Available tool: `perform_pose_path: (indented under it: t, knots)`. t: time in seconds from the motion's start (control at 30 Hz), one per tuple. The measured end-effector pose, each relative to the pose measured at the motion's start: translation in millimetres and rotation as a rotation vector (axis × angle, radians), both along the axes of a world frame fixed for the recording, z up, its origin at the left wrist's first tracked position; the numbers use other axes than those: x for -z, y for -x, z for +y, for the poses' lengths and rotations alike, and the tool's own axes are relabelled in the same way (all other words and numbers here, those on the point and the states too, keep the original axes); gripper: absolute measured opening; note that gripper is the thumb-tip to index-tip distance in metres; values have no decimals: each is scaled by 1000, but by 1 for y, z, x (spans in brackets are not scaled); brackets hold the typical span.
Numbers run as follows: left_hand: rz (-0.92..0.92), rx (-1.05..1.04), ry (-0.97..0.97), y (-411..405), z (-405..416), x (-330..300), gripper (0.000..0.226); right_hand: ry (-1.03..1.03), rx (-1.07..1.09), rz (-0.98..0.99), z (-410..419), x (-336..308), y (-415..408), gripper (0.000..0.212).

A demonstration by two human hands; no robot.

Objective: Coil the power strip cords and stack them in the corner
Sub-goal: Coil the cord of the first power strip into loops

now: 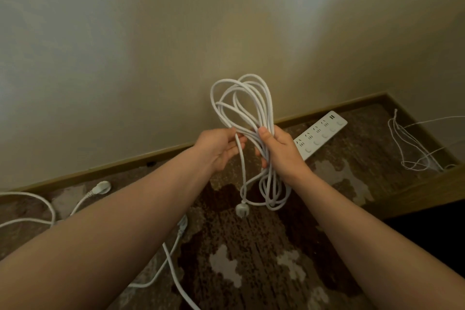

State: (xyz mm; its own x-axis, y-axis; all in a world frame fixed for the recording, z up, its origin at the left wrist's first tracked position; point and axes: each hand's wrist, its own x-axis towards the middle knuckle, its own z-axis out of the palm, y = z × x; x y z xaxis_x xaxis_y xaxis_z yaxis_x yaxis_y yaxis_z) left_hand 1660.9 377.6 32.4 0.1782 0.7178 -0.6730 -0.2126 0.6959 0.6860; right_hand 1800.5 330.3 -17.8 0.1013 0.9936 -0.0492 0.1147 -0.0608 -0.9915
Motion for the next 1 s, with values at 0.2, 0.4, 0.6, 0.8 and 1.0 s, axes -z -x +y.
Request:
perform_pose_path:
  t: [0.2, 0.4, 0.6, 0.8, 1.0]
  knots:
    - [-36, -63, -34, 2, 9, -8, 34, 77, -103, 48, 3, -4, 2, 24]
    - [-249, -98, 106, 5, 9, -21, 62, 107, -196, 106, -1, -3, 7, 21]
    - [-96, 16, -108, -1, 9, -13, 78, 130, -312, 125, -1, -3, 16, 25]
    - [130, 178, -272, -5, 11, -10, 59, 142, -334, -23, -2, -1, 13, 33]
    - [159, 179, -260, -12, 17, -7, 44, 112, -328, -345, -10, -7, 13, 45]
